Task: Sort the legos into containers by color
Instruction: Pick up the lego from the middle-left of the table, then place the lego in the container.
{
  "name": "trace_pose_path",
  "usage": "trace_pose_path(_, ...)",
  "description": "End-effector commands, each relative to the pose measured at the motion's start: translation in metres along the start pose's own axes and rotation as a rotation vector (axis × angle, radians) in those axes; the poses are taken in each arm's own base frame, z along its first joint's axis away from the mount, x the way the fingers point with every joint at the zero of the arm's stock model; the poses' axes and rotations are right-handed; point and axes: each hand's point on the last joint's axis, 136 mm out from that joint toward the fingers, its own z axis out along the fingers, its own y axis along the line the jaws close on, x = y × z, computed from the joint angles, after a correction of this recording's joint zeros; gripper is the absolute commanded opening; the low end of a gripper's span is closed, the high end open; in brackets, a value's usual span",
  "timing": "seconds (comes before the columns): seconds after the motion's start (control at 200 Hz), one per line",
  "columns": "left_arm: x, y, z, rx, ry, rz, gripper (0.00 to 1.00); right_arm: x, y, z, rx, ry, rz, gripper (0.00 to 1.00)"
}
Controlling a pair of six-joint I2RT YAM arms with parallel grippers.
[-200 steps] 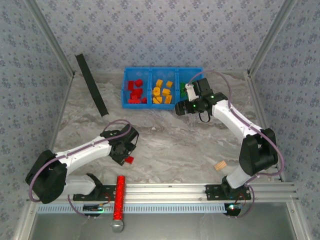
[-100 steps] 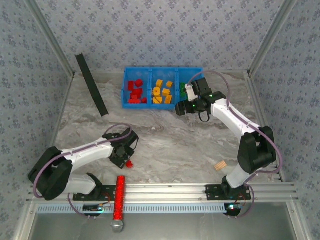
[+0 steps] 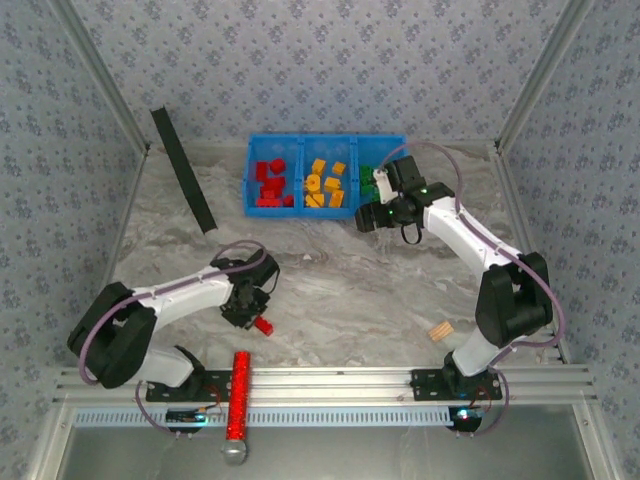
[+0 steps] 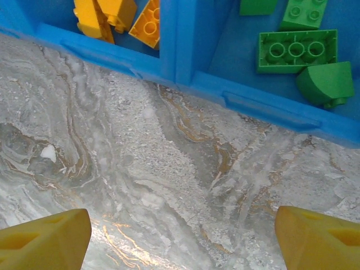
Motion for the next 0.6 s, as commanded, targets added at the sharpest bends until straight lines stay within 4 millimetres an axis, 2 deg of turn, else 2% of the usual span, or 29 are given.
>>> trace_pose_path(0.0,-0.017,-0.082,-0.032,0.24,-0.029,0.07,0.13,0.009,-0.012,-0.005,0.035,0.021,0.029,0.86)
trace_pose_path(0.13,-0.051,-0.143,-0.079,0.316,-0.115,0.22,0.13,0.031,-0.019,-0.008,0.036,0.042,0.084,0.86)
trace_pose_path(0.15,-0.057,-0.152,-0.086,0.326,-0.131,0.241,0.13,0.045,-0.021,-0.004,0.04,0.071,0.091,0.86)
trace_pose_path(0.225,-0.08,-0.189,-0.111,0.371,-0.202,0.316,0.12,0.061,-0.025,-0.006,0.057,0.093,0.109,0.86)
trace_pose_path(0.295,-0.1,-0.214,-0.126,0.372,-0.274,0.376,0.12,0.071,-0.027,-0.009,0.066,0.099,0.128,0.86)
trace_pose_path(0.46,-0.149,-0.275,-0.142,0.438,-0.389,0.409,0.11,0.077,-0.033,-0.016,0.086,0.088,0.151,0.86)
trace_pose_path(0.595,-0.188,-0.312,-0.145,0.474,-0.483,0.384,0.11,0.073,-0.039,-0.017,0.094,0.079,0.163,0.86)
